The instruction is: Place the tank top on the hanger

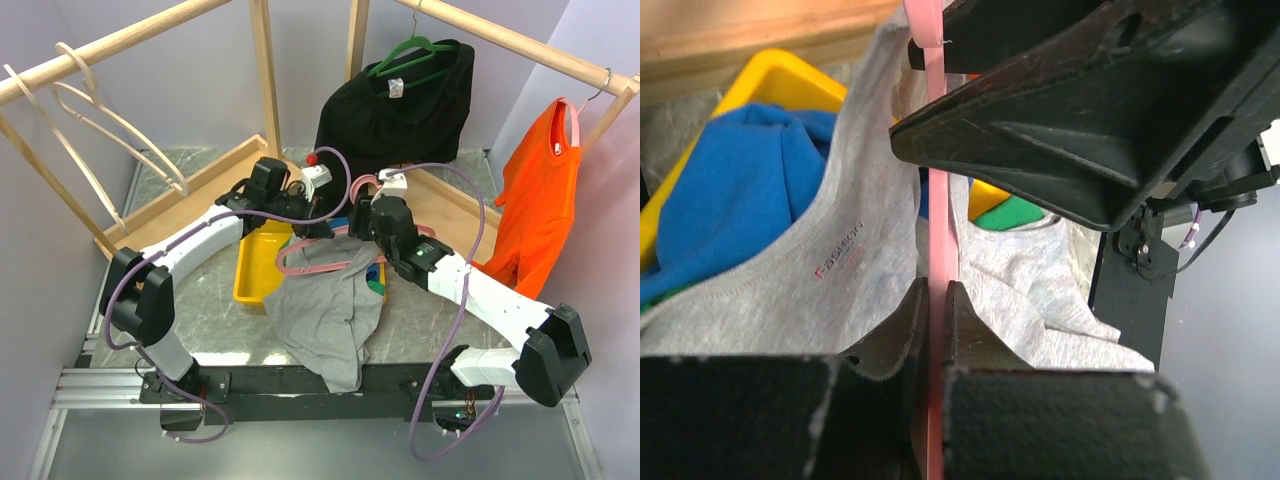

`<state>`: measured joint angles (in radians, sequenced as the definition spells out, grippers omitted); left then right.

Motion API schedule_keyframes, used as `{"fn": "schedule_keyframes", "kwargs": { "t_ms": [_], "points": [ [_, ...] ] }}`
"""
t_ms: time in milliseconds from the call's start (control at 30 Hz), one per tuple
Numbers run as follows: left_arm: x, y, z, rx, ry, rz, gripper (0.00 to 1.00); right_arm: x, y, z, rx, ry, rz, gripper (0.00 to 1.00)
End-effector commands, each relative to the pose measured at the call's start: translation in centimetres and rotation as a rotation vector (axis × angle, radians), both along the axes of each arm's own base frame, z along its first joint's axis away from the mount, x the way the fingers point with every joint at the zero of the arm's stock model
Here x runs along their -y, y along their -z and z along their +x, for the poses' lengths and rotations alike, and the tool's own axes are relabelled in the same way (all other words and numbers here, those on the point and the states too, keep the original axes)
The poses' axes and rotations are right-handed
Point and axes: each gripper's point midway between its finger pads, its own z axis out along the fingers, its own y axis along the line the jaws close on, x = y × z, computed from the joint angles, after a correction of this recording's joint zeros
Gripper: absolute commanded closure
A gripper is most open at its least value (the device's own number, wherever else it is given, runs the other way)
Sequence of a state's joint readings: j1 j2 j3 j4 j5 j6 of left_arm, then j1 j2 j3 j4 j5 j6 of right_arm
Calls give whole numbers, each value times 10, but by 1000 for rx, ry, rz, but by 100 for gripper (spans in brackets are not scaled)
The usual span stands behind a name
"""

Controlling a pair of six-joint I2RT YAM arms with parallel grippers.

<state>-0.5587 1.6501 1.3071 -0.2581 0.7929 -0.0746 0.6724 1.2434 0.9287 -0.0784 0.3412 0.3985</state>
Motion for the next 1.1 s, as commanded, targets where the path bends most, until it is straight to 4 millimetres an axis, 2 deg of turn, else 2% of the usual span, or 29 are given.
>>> {"fn": "schedule_keyframes", "kwargs": {
  "t_ms": [0,100,200,233,300,333,533,700,767,833,900,967,1067],
  "points": [
    [6,-30,-5,63,45,-91,99,5,-21,13,106,72,23,44],
    [6,-27,-7,53,46,-82,99,0,-26,15,137,47,45,53],
    [5,-27,-8,50,38,-82,99,1,-28,16,151,52,41,69],
    [4,-28,-8,51,34,-84,99,1,-29,16,154,53,41,81],
    [4,-31,-7,60,20,-89,97,3,-29,17,160,59,32,91],
    [3,-31,-5,59,8,-89,89,4,-27,16,161,61,29,100],
    [0,-25,13,51,-121,-60,68,12,-29,11,194,96,-12,100],
    [-20,-19,45,25,-348,-6,61,10,-26,4,215,117,-96,100],
    [-38,-20,59,4,-467,3,59,14,-23,4,210,148,-126,100],
    [-54,-14,68,-6,-567,25,56,15,-21,3,211,156,-139,100],
    [-71,-17,74,-9,-658,32,54,15,-19,2,212,156,-150,100],
    [-96,-7,83,-10,-801,94,53,15,-19,1,213,158,-160,100],
    [-121,9,90,-25,-915,184,53,18,-19,-2,218,165,-187,100]
  ]
}}
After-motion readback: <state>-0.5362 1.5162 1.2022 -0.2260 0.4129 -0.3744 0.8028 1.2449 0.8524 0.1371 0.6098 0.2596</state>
